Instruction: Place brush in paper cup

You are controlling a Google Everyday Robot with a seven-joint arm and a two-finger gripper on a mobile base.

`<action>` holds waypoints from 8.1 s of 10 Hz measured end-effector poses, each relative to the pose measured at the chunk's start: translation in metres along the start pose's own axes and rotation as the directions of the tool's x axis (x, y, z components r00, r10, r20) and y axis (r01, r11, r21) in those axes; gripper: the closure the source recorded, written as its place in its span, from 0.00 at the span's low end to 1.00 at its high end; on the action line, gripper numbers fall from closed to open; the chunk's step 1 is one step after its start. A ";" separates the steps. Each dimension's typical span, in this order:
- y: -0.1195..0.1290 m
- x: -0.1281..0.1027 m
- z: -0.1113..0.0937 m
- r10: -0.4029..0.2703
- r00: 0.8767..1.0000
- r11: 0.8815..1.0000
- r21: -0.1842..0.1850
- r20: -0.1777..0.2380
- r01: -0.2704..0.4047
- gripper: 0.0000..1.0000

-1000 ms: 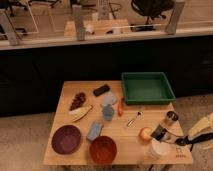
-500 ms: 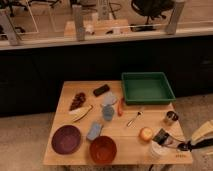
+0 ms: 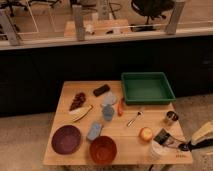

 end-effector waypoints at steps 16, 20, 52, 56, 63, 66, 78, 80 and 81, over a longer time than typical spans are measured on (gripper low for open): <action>0.044 -0.043 0.007 0.083 0.997 0.996 -0.030 0.002 -0.083 0.98; 0.021 -0.013 0.016 0.093 0.996 0.996 -0.016 0.014 -0.093 0.98; 0.023 0.027 0.031 0.134 0.985 0.990 0.037 0.112 -0.139 0.98; 0.024 0.034 0.033 0.144 0.982 0.988 0.041 0.122 -0.150 0.98; 0.025 0.049 0.041 0.156 0.978 0.986 0.035 0.138 -0.162 0.98; 0.031 0.058 0.047 0.176 0.974 0.983 0.034 0.145 -0.182 0.98; 0.037 0.075 0.078 0.224 0.962 0.975 -0.023 0.154 -0.223 0.98; 0.034 0.074 0.085 0.224 0.962 0.975 -0.042 0.155 -0.220 0.98; 0.033 0.073 0.089 0.225 0.962 0.974 -0.055 0.153 -0.219 0.98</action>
